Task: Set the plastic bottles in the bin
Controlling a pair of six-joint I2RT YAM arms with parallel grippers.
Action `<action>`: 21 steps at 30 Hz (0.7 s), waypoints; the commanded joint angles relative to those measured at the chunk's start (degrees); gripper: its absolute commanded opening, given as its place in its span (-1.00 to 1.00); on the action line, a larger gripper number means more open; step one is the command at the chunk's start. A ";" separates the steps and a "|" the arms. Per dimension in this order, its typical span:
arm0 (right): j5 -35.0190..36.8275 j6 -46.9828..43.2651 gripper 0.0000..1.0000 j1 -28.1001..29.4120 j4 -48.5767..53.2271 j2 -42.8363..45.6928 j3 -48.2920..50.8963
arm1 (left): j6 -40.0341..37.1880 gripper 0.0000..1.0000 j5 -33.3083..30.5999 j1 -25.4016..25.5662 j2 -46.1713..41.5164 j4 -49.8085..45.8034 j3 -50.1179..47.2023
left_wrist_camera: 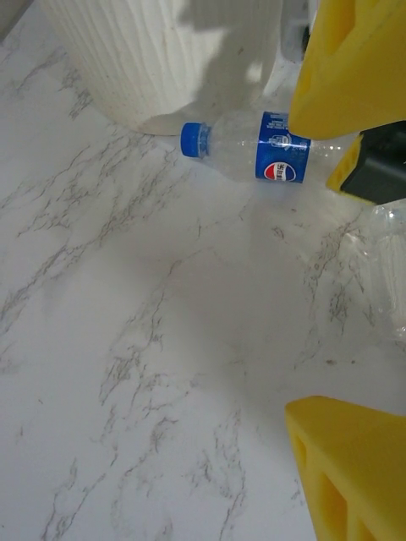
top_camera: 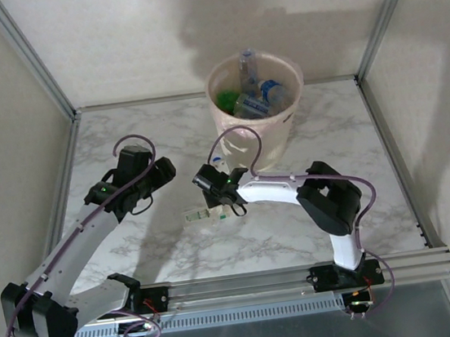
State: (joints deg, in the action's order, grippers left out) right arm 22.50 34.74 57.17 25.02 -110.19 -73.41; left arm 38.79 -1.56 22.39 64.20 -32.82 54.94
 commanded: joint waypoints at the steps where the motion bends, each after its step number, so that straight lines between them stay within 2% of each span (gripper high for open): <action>1: 0.58 0.32 0.59 -0.82 -1.46 -2.42 -3.37 | -1.07 0.59 -1.51 -0.68 -0.56 -0.49 0.90; 6: -0.25 -0.98 0.44 -1.08 -1.29 -5.24 -5.58 | -1.27 0.57 -1.78 -0.84 0.37 0.07 0.31; 15: -1.28 -1.50 -0.01 -1.06 -1.39 -5.33 -5.78 | -1.41 0.56 -1.61 -1.11 1.27 1.10 0.08; 21: -2.46 -2.86 -0.10 -0.09 0.39 -1.00 -7.33 | -1.17 0.54 -1.61 -1.21 1.81 1.42 0.36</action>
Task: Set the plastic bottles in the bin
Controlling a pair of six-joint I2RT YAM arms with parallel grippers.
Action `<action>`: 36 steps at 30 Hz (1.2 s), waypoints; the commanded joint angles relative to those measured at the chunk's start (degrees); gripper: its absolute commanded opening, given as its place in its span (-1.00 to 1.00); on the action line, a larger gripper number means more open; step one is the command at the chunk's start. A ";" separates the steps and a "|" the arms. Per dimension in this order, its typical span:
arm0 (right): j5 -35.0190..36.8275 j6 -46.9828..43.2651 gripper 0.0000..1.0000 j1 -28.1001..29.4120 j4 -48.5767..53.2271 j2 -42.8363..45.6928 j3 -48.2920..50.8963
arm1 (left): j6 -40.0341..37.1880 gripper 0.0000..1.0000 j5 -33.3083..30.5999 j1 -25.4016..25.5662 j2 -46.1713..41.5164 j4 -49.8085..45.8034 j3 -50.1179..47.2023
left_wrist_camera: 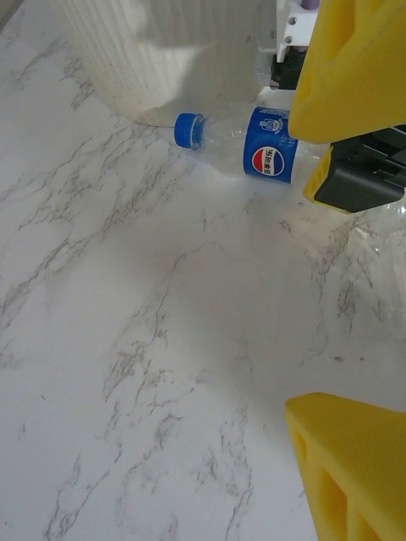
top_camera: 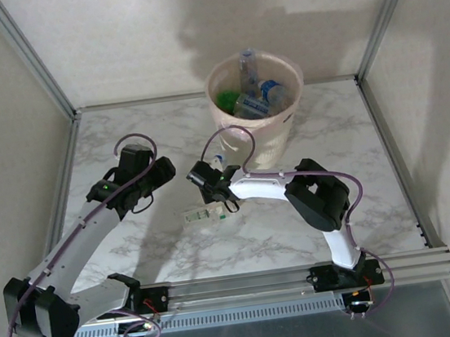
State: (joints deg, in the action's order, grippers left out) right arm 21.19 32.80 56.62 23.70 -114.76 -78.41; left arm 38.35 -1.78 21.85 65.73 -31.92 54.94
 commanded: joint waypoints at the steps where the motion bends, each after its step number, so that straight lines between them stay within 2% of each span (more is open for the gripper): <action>1: -1.31 -1.35 -0.11 0.89 2.24 4.94 -2.81 | -0.73 0.54 -1.39 -0.66 0.28 0.54 0.50; 9: -1.55 -3.45 -0.15 2.74 9.96 16.59 -11.20 | -0.55 0.54 -3.93 -1.02 -1.54 -0.07 2.50; 15: 1.26 -7.93 -0.15 0.91 15.44 20.63 -24.39 | -0.73 0.56 -5.04 -1.72 -3.28 -0.66 1.71; 21: -0.55 -14.76 -0.17 -12.27 17.61 19.66 -37.56 | -2.01 0.53 0.93 -1.68 -1.95 0.46 -1.06; 25: -5.81 -16.30 -0.19 -24.35 17.42 17.05 -43.93 | -2.06 0.48 1.00 -0.34 -1.45 -0.42 -3.04; 30: -13.72 -16.03 -0.20 -35.29 17.26 10.89 -49.78 | -1.75 0.50 0.35 -0.05 -3.06 -0.88 -4.05; 36: -20.20 -17.45 -0.23 -40.56 18.30 3.14 -55.25 | -2.05 0.50 -0.76 -0.07 -3.42 -2.02 -3.88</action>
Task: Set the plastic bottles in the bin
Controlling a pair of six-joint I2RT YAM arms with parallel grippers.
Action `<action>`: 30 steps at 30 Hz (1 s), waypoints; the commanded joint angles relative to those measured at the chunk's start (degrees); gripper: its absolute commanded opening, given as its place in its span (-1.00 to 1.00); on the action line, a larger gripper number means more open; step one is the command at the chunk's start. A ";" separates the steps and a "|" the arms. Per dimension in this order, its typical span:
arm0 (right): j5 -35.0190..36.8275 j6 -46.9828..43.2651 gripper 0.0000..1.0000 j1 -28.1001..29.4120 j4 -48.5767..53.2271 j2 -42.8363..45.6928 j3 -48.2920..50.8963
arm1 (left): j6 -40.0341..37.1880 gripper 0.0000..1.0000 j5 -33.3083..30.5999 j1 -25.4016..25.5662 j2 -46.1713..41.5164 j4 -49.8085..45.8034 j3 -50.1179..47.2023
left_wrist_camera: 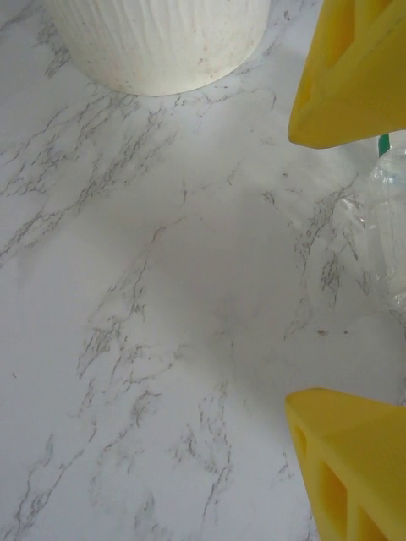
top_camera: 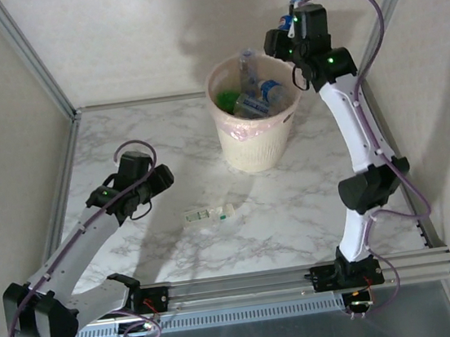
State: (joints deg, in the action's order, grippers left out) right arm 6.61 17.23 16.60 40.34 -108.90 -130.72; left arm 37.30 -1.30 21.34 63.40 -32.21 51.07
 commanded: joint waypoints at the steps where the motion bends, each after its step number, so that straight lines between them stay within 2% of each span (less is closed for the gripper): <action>1: -6.22 -2.21 -0.24 -0.82 1.83 -3.67 -3.58 | -1.07 0.50 -1.33 0.45 -1.08 -1.80 0.15; 12: -13.25 -4.28 -0.24 0.09 1.15 -5.49 -2.02 | -2.14 0.51 -1.51 0.37 0.92 -1.37 0.87; 30: -16.37 -7.52 -0.23 6.24 2.00 -1.56 5.18 | -3.46 0.50 -0.81 0.28 3.41 0.08 1.07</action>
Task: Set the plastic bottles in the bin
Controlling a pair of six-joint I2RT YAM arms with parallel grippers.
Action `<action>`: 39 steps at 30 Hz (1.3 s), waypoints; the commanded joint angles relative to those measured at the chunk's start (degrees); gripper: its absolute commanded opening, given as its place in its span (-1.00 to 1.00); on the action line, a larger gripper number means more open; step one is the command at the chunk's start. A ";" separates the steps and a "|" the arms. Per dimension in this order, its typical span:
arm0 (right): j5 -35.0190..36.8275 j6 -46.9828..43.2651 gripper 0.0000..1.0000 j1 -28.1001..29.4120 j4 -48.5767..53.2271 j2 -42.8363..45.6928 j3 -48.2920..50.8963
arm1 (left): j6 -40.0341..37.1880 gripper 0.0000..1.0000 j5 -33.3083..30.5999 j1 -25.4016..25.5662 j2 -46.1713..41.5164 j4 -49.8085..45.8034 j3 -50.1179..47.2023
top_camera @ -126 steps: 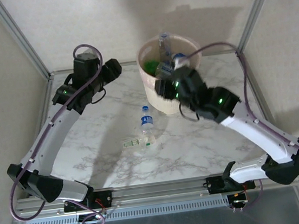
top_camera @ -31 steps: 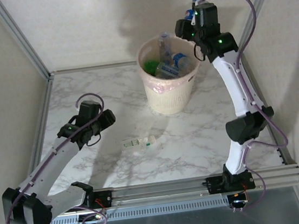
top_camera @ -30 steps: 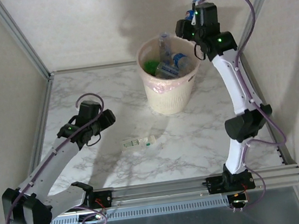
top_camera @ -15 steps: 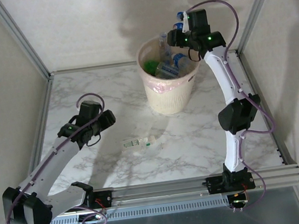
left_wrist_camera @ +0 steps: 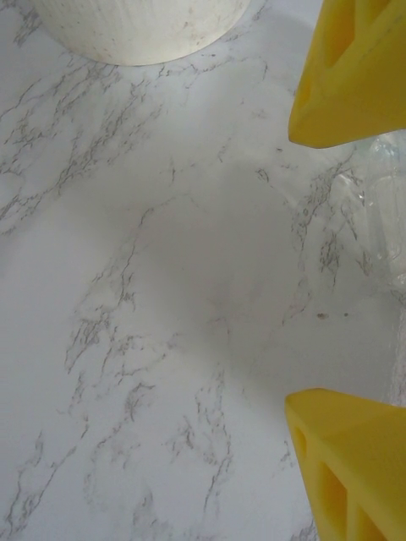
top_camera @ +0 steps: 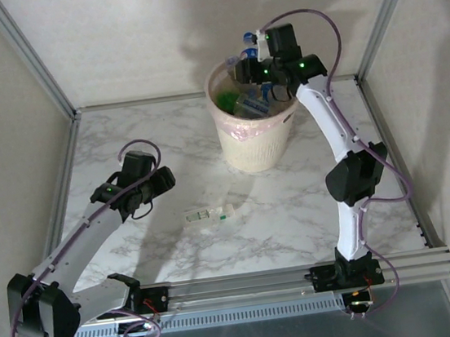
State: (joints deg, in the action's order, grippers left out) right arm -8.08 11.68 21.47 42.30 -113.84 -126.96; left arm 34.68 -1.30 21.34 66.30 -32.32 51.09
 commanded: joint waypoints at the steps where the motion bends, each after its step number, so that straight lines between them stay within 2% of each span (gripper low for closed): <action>1: -1.67 -2.46 -0.23 1.87 0.19 4.04 2.38 | -0.88 0.50 -0.81 0.28 0.41 0.16 0.94; 9: 0.86 -1.73 -0.23 4.11 1.13 12.04 9.70 | -1.19 0.51 -0.50 0.28 0.05 0.11 0.70; 13: 7.21 3.65 -0.21 4.04 3.66 14.72 9.80 | -1.19 0.51 0.29 0.28 0.06 0.74 0.42; 19: 8.95 12.42 -0.21 4.01 5.78 15.36 11.56 | -1.19 0.50 1.30 0.54 0.41 1.38 0.23; 21: 9.33 13.33 -0.11 4.02 5.60 14.96 12.34 | -1.37 0.51 1.21 0.94 0.27 1.16 0.33; 24: 10.73 13.67 0.34 3.97 6.94 13.27 10.82 | -1.75 0.60 0.95 2.04 0.06 0.25 0.28; 27: 11.41 13.40 0.55 3.97 7.76 12.27 8.38 | -2.45 0.65 -0.24 4.16 0.12 -0.79 0.54; 30: 11.89 12.93 0.63 3.97 8.86 12.06 5.46 | -3.10 0.69 -1.54 6.59 0.24 -0.96 0.76; 34: 12.27 12.62 0.63 3.97 10.14 12.87 2.96 | -4.29 0.74 -1.79 9.90 1.29 -0.05 1.03; 39: 12.21 11.52 0.59 4.62 8.77 17.95 6.05 | -6.72 0.75 -1.19 14.83 5.13 0.41 2.10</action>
State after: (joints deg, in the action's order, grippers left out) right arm 3.25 24.03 25.67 51.00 -100.22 -121.82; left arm 30.70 -1.52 34.20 69.65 -31.57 51.42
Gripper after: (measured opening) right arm 0.799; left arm 0.874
